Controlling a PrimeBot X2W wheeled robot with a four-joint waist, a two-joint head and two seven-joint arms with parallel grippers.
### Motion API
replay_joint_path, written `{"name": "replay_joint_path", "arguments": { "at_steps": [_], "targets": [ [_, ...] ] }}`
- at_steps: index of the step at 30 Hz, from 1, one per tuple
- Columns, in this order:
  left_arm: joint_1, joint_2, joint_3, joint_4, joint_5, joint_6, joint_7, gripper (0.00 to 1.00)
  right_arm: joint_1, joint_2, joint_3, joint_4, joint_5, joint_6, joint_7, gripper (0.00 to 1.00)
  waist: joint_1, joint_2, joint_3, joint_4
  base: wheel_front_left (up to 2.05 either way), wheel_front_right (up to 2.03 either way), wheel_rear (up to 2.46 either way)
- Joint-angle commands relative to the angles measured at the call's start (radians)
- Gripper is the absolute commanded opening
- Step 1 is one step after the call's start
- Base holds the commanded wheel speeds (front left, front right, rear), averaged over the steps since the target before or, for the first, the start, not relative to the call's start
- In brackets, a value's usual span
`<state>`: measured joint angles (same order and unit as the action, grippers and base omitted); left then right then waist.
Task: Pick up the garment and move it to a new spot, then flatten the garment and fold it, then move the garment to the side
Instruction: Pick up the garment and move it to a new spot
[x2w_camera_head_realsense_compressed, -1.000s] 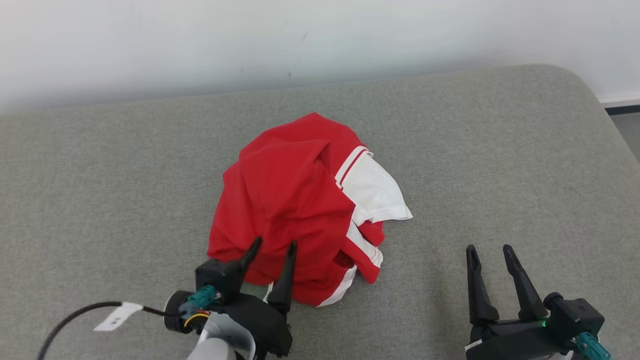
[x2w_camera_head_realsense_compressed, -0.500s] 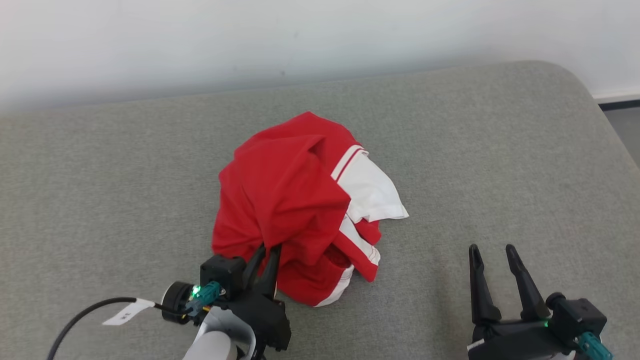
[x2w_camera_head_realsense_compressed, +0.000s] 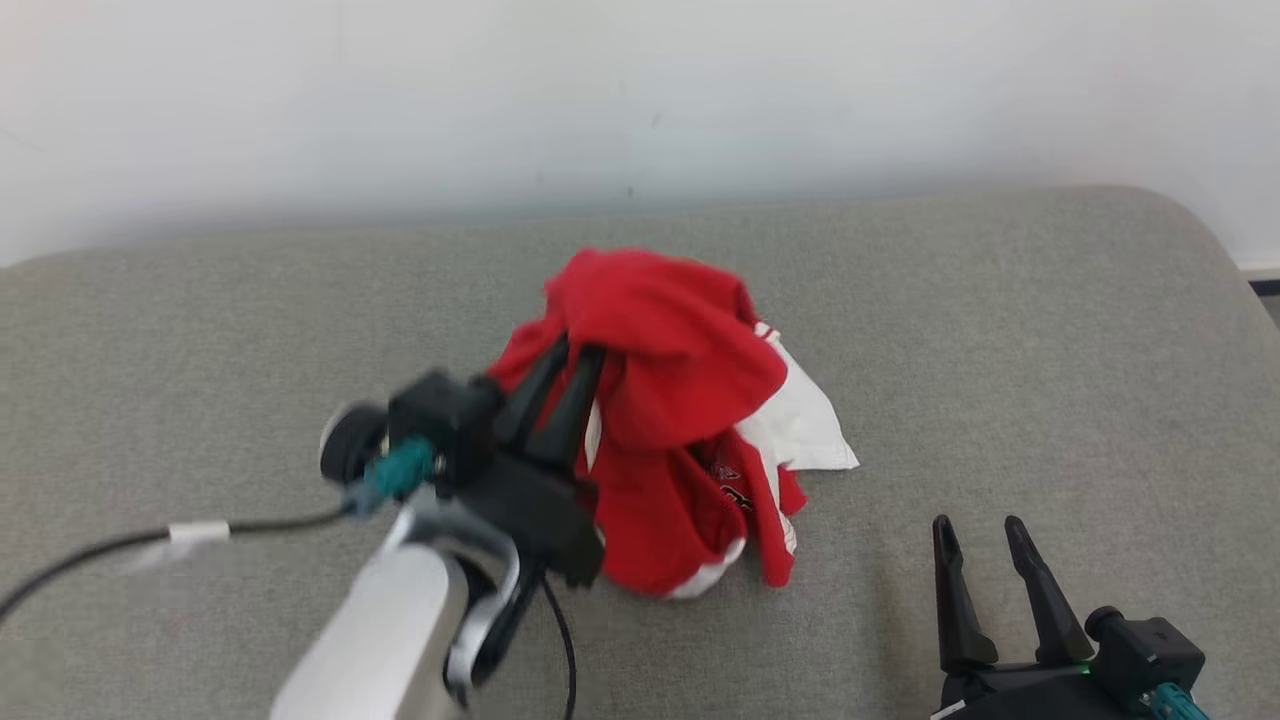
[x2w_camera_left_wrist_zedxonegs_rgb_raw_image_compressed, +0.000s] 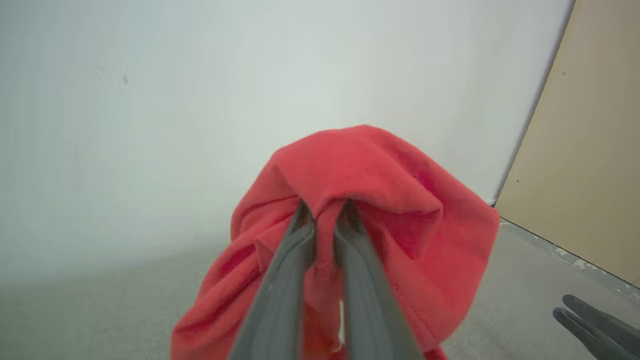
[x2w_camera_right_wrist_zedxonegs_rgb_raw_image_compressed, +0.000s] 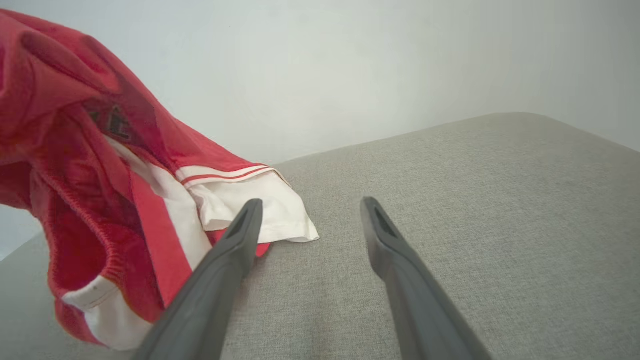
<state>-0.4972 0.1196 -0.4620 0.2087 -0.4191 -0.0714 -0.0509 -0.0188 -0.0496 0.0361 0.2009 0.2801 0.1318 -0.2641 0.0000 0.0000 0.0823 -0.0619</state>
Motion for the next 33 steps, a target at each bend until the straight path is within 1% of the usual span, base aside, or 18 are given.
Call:
{"name": "replay_joint_path", "arguments": {
  "at_steps": [1, 6, 10, 15, 19, 22, 26, 33],
  "targets": [
    [-0.041, 0.007, -0.007, -0.021, 0.0, -0.01, 0.023, 0.0, 0.007, -0.001, 0.004, 0.0, 0.005, -0.002, 0.0, 1.0, 0.0, 0.0, -0.012, 0.005, 0.0, 0.0, 0.0],
    [-0.188, 0.015, -0.002, -0.071, -0.061, -0.039, 0.117, 0.0, 0.004, -0.002, 0.009, 0.003, 0.016, -0.002, 0.0, 1.0, 0.0, 0.0, -0.016, -0.01, 0.0, 0.0, 0.0],
    [-0.31, 0.018, 0.016, -0.08, -0.128, -0.051, 0.179, 0.0, -0.001, -0.002, 0.012, 0.004, 0.025, -0.002, 0.0, 1.0, 0.0, 0.0, -0.013, -0.023, 0.0, 0.0, 0.0],
    [-0.436, 0.032, 0.037, -0.047, -0.163, -0.054, 0.2, 0.0, -0.001, -0.002, 0.008, 0.005, 0.03, -0.002, 0.0, 1.0, 0.0, 0.0, -0.007, -0.035, 0.0, 0.0, 0.0],
    [-0.476, 0.033, 0.035, -0.022, -0.169, -0.056, 0.189, 0.0, 0.0, -0.001, 0.005, 0.004, 0.032, -0.002, 0.0, 1.0, 0.0, 0.0, -0.004, -0.04, 0.0, 0.0, 0.0],
    [-0.468, 0.029, 0.029, -0.01, -0.172, -0.056, 0.182, 0.0, -0.001, -0.001, 0.004, 0.003, 0.032, -0.002, 0.0, 1.0, 0.0, 0.0, -0.001, -0.042, 0.0, 0.0, 0.0],
    [-0.398, 0.021, 0.004, 0.007, -0.182, -0.057, 0.167, 0.0, -0.005, -0.001, 0.003, 0.002, 0.031, -0.002, 0.0, 1.0, 0.0, 0.0, 0.006, -0.044, 0.0, 0.0, 0.0],
    [-0.17, -0.003, -0.061, 0.044, -0.201, -0.043, 0.12, 0.0, -0.02, -0.001, 0.005, 0.005, 0.031, -0.002, 0.0, 1.0, 0.0, 0.0, 0.028, -0.044, 0.0, 0.0, 0.0]
  ]
}}
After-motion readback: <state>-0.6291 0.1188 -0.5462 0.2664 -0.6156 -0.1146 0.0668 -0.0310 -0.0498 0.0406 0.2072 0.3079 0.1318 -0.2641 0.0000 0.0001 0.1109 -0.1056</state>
